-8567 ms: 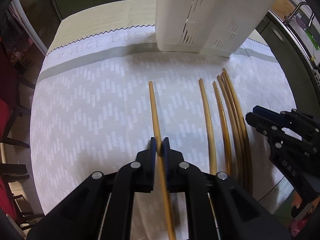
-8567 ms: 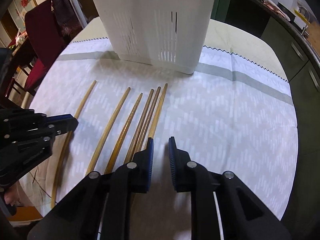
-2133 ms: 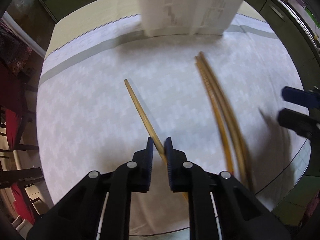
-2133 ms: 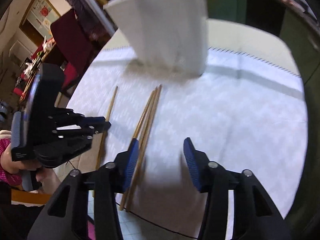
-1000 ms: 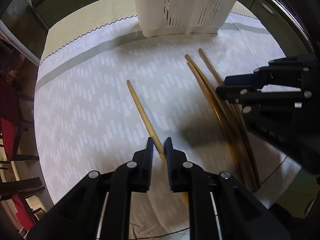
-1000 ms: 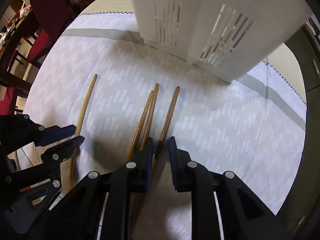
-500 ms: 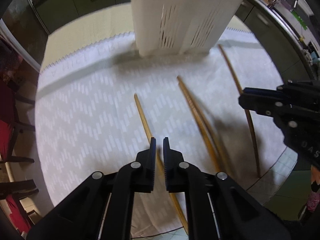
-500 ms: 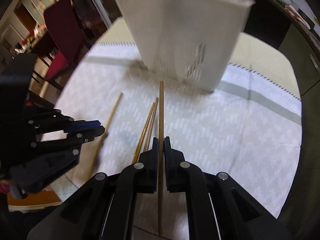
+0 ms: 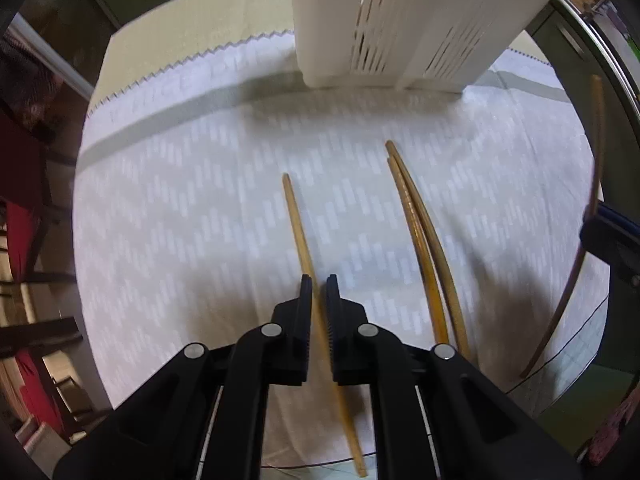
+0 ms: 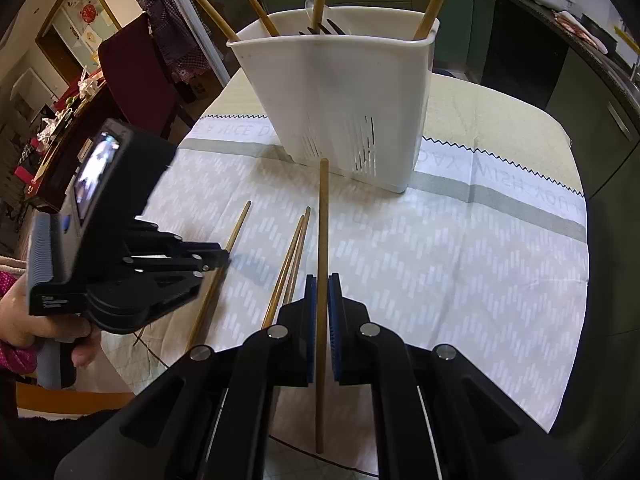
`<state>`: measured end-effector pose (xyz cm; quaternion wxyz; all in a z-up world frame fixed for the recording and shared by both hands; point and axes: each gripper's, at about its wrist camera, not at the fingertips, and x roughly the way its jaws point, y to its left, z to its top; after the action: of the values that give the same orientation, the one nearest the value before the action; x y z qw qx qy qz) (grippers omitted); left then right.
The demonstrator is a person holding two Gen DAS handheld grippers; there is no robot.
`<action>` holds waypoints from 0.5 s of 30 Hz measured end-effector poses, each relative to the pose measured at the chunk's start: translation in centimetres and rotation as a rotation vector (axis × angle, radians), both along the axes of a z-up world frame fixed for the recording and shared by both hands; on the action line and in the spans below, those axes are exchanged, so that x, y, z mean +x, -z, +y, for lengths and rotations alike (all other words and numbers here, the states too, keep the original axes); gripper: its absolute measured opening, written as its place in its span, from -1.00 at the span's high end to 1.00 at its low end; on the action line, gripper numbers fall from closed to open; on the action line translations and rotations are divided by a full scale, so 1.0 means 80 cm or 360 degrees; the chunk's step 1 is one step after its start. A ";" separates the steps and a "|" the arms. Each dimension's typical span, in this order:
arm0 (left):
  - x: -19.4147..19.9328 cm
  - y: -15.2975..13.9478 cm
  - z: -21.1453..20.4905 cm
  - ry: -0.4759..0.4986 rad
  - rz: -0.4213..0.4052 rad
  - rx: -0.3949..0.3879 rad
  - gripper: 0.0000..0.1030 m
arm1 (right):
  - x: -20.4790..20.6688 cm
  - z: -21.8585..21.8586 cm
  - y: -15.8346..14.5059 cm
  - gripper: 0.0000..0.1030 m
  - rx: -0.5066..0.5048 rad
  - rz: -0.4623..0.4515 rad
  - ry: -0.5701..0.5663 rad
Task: Organize utensils
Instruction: 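Carry both chopsticks above the caddy and open both tools to drop them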
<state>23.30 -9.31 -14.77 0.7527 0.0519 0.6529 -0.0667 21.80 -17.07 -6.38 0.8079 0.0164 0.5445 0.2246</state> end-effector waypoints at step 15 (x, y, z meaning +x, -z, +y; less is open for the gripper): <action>-0.003 0.012 0.024 -0.0162 0.0015 -0.0019 0.88 | -0.007 -0.017 -0.005 0.88 0.0062 -0.0030 0.0005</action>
<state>23.08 -7.41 -15.73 0.7524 0.0139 0.6577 -0.0326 21.23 -18.44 -5.97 0.8130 0.0310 0.5323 0.2339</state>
